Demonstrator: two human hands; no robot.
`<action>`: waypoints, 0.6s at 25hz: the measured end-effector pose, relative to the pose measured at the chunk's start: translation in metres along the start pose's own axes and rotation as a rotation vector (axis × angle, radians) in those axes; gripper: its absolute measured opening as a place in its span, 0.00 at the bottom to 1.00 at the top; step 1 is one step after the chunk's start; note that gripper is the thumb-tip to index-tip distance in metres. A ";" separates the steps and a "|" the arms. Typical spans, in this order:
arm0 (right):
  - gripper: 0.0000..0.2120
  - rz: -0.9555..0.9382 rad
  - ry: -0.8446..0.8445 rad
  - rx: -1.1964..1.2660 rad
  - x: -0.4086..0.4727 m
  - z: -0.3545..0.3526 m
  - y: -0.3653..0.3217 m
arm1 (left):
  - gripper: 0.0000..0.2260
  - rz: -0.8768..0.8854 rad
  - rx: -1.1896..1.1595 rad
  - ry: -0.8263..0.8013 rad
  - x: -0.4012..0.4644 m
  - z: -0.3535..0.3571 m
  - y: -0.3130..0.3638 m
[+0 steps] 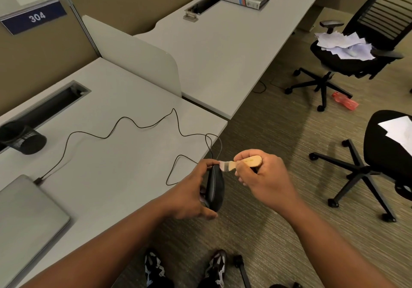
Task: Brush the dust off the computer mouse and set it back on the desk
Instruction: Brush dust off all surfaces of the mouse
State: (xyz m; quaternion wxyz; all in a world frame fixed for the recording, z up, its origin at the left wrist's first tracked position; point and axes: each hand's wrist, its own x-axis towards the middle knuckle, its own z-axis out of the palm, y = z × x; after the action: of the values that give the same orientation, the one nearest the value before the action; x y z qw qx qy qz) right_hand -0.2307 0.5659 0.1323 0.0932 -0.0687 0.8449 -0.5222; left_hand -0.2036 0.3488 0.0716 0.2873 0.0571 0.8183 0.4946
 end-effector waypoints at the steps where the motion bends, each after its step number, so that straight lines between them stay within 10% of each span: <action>1: 0.05 0.009 -0.027 -0.026 0.000 -0.001 0.000 | 0.52 0.001 -0.003 0.005 0.000 0.000 0.000; 15: 0.08 0.076 -0.210 -0.185 -0.004 -0.012 -0.002 | 0.52 0.000 -0.021 0.027 -0.003 0.002 -0.002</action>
State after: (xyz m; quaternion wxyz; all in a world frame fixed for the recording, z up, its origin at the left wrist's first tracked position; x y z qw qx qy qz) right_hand -0.2294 0.5758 0.1398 0.1939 -0.0993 0.8770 -0.4282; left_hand -0.1999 0.3480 0.0699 0.2769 0.0475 0.8167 0.5040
